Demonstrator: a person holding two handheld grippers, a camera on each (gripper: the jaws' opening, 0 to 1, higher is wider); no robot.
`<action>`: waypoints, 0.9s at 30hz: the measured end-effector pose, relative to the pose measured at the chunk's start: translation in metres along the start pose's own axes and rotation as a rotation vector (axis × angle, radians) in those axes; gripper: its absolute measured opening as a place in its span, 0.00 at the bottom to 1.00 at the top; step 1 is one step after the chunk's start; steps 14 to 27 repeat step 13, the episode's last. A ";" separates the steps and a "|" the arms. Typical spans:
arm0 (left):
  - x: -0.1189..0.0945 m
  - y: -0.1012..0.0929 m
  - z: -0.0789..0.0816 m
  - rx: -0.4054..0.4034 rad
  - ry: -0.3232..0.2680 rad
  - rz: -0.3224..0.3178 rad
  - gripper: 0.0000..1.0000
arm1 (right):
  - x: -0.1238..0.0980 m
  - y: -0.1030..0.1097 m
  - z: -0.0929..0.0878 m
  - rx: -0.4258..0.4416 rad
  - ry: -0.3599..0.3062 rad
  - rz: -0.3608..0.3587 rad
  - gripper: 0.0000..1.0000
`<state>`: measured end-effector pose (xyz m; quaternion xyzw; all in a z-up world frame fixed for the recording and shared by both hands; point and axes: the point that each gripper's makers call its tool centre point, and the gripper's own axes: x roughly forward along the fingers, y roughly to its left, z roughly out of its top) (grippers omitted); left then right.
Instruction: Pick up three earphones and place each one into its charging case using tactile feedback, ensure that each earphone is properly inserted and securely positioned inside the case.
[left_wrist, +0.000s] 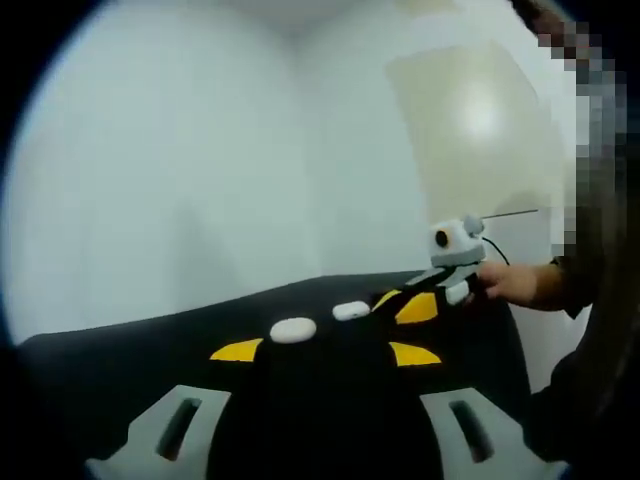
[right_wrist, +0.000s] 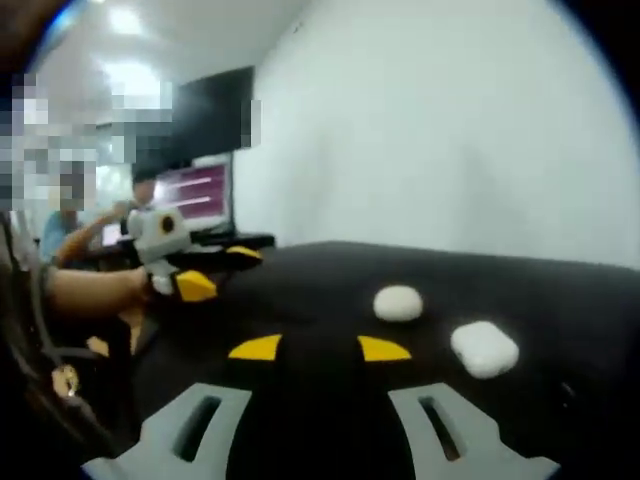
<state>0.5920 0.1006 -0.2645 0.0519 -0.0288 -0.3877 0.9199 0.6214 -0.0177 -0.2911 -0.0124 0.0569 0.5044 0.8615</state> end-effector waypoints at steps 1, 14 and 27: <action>0.000 0.000 0.000 -0.002 0.000 0.000 0.44 | 0.000 0.000 0.000 -0.003 0.001 -0.001 0.29; 0.000 -0.005 0.000 0.005 -0.001 -0.009 0.44 | 0.000 0.000 -0.004 -0.030 0.020 -0.010 0.30; 0.000 -0.005 0.000 0.005 -0.001 -0.009 0.44 | 0.000 0.000 -0.004 -0.030 0.020 -0.010 0.30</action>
